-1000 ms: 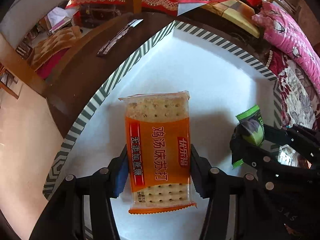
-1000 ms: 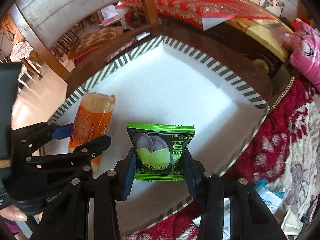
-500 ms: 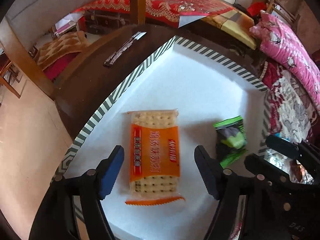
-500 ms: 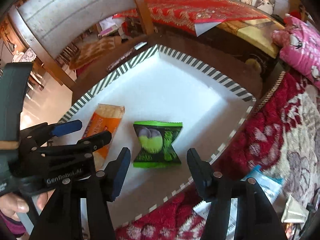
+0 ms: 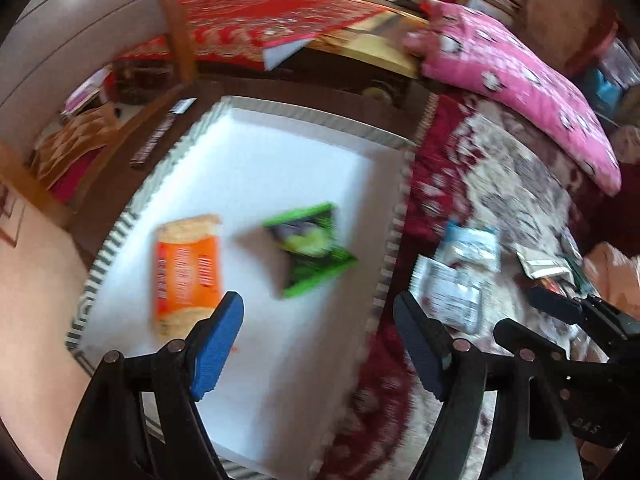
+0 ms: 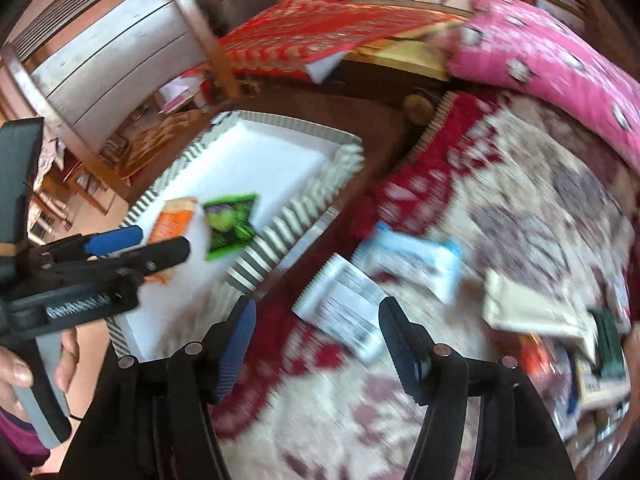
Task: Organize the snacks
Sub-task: 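Move both grippers back over the snacks on the blanket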
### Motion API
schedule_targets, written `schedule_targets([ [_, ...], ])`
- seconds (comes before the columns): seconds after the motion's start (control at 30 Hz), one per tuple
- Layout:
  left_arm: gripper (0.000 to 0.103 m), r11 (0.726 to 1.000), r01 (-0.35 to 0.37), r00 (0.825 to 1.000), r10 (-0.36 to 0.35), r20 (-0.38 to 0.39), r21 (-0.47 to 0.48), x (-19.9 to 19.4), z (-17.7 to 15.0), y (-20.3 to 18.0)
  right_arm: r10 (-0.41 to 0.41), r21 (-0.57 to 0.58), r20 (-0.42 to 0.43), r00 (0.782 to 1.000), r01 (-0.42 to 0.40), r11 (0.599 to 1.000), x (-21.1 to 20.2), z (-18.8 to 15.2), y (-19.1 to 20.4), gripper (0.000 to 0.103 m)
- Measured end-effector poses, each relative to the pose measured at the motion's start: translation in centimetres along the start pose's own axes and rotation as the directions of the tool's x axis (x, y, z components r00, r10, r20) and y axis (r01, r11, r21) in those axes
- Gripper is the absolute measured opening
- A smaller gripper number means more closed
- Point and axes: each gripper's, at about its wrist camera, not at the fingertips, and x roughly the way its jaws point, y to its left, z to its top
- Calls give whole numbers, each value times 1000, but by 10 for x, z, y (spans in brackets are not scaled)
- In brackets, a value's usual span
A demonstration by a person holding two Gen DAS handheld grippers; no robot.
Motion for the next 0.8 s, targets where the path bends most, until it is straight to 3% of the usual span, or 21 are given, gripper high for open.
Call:
schedule_targets([
  [0.27,77,996,71,994,-66,-86,55,22,-15,-56,-33,109,-3,999,33,993,-22,-47,-56,69],
  [0.5,77,996,30,996,-23,-91,84,21,-23,-64,-24,46,-9,1000,24,999,-6,-32,-53,70],
  [0.63,77,995,-5,996,14,-89,99,16,-25,-52,-98,-37,-4,995,98,995,14,-8,-40,70],
  [0.73,77,996,-13,995,21,-93,89,13,-25,-42,-220,-114,-3,975,218,969,32,11,-33,70],
  [0.8,77,997,-11,995,18,-96,81,12,-26,-38,-256,-148,-15,967,251,957,45,20,-33,70],
])
